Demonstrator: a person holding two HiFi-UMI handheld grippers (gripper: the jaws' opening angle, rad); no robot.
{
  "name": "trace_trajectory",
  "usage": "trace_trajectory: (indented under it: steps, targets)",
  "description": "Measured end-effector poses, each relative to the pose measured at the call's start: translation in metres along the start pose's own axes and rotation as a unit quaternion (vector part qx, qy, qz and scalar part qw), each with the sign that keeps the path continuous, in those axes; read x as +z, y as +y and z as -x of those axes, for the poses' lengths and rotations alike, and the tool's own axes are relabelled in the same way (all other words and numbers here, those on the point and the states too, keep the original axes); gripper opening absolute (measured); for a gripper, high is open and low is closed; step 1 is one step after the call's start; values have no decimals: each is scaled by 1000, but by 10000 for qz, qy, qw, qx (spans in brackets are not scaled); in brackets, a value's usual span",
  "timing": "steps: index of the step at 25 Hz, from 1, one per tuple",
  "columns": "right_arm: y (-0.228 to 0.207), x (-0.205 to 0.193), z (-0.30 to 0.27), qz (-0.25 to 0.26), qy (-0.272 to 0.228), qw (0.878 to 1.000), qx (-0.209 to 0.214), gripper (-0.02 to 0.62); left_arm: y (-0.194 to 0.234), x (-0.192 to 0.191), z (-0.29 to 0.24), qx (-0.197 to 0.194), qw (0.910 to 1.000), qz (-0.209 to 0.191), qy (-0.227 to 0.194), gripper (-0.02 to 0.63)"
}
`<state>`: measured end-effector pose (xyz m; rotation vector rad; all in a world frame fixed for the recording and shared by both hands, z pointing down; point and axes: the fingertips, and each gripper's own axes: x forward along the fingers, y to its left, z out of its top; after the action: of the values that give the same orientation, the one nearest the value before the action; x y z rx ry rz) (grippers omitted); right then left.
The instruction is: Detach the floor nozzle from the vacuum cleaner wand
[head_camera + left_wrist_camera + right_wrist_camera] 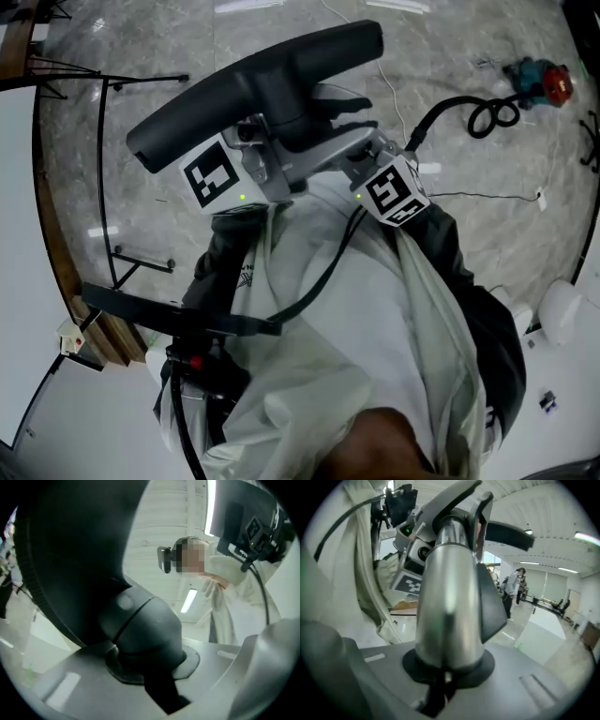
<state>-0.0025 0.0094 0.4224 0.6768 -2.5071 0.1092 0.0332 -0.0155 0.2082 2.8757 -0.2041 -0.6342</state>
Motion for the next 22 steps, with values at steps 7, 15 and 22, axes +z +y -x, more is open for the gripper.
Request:
trace_trajectory:
  steps: [7, 15, 22]
  targets:
    - [-18, -21, -1, -133, 354, 9963, -774, 46, 57, 39, 39, 1600, 9845, -309, -646, 77]
    - [-78, -16, 47, -412, -411, 9902, -1272, 46, 86, -18, 108, 2614, 9599, -495, 878, 77]
    - [-60, 5, 27, -111, -353, 9908, -1299, 46, 60, -80, 144, 2840, 9491, 284, 1333, 77]
